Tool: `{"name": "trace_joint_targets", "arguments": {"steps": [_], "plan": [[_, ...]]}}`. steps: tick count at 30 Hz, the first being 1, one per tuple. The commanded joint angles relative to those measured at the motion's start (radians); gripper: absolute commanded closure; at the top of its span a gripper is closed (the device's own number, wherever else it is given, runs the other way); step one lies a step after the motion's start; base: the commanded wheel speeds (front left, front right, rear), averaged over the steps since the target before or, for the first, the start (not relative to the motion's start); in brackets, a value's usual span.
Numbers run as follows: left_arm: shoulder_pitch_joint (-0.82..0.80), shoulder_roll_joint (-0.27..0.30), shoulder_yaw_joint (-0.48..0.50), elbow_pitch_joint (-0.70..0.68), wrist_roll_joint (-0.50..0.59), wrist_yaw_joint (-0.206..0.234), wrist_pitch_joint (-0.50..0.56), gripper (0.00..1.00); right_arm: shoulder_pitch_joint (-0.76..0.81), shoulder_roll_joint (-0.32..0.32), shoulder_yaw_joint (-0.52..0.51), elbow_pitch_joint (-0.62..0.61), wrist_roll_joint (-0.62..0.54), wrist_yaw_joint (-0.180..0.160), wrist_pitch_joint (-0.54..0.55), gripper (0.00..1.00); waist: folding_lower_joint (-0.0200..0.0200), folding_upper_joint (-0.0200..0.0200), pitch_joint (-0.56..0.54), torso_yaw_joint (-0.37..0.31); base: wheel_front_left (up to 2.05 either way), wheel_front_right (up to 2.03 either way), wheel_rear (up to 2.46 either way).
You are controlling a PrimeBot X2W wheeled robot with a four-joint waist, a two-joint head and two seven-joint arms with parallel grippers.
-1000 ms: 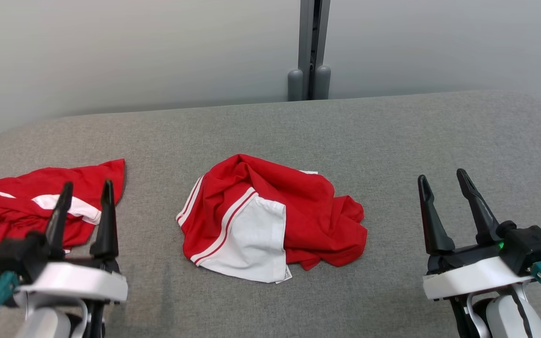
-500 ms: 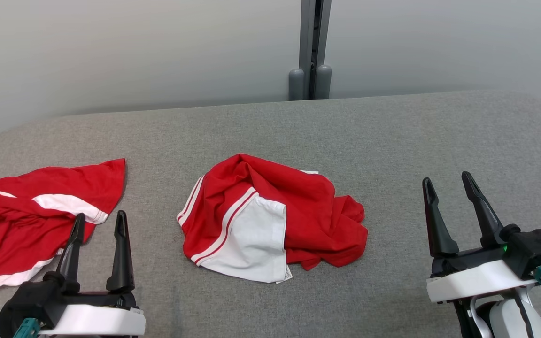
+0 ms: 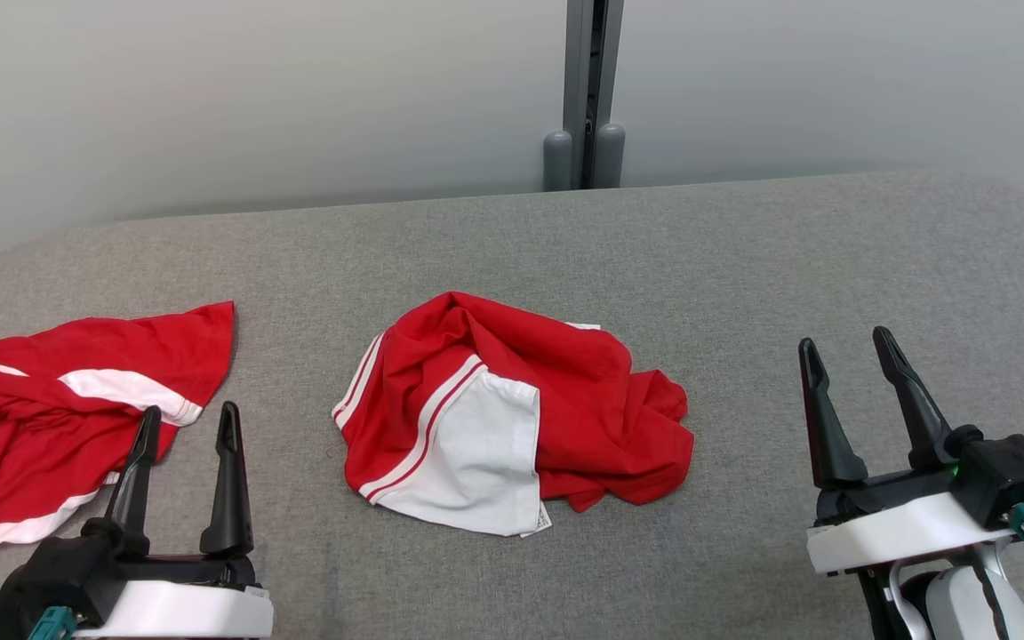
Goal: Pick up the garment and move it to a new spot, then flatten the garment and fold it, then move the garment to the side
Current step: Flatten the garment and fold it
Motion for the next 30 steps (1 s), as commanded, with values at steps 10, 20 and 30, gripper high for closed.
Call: {"name": "trace_joint_targets", "arguments": {"steps": [10, 20, 30], "plan": [[-0.012, -0.015, 0.022, 0.006, 0.031, -0.024, -0.002, 0.00, -0.005, -0.007, -0.003, 0.002, -0.006, 0.000, -0.006, 0.00, 0.0000, 0.0000, 0.004, 0.003, 0.00, 0.00, 0.00], [-0.018, -0.021, 0.025, 0.012, 0.037, -0.030, -0.002, 0.00, -0.008, -0.007, -0.004, 0.005, -0.009, 0.000, -0.006, 0.00, 0.0000, 0.0000, 0.010, 0.007, 0.00, 0.00, 0.00], [-0.031, -0.023, 0.015, 0.015, 0.032, -0.037, -0.002, 0.00, -0.027, -0.007, 0.031, 0.057, 0.011, 0.000, -0.006, 0.00, 0.0000, 0.0000, 0.030, 0.017, 0.00, 0.00, 0.00]]}}
